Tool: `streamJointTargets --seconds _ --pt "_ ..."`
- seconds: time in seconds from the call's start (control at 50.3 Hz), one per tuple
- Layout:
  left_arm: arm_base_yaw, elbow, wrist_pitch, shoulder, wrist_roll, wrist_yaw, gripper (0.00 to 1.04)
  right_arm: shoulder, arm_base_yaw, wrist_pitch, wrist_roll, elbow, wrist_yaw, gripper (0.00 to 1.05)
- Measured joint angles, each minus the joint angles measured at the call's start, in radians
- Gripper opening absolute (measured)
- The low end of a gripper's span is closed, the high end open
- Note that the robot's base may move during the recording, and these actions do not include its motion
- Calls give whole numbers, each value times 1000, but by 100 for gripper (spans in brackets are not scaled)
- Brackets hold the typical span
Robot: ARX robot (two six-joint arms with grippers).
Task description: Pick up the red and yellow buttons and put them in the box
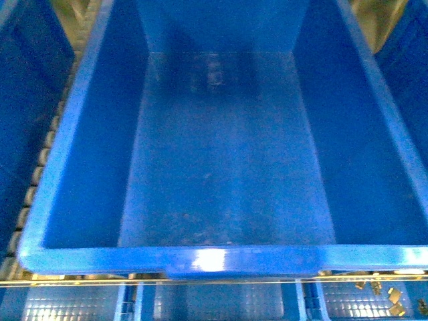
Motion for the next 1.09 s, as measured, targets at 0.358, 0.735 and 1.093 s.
streamJointTargets --seconds 0.358,0.735,1.093 --pt "0 0 -116 -116 0 1 3 61 261 50 108 0 212 41" --pt "0 0 -243 -243 2 4 3 54 277 21 114 10 237 41" --pt "0 0 -386 -372 3 1 3 78 297 20 116 33 243 41"
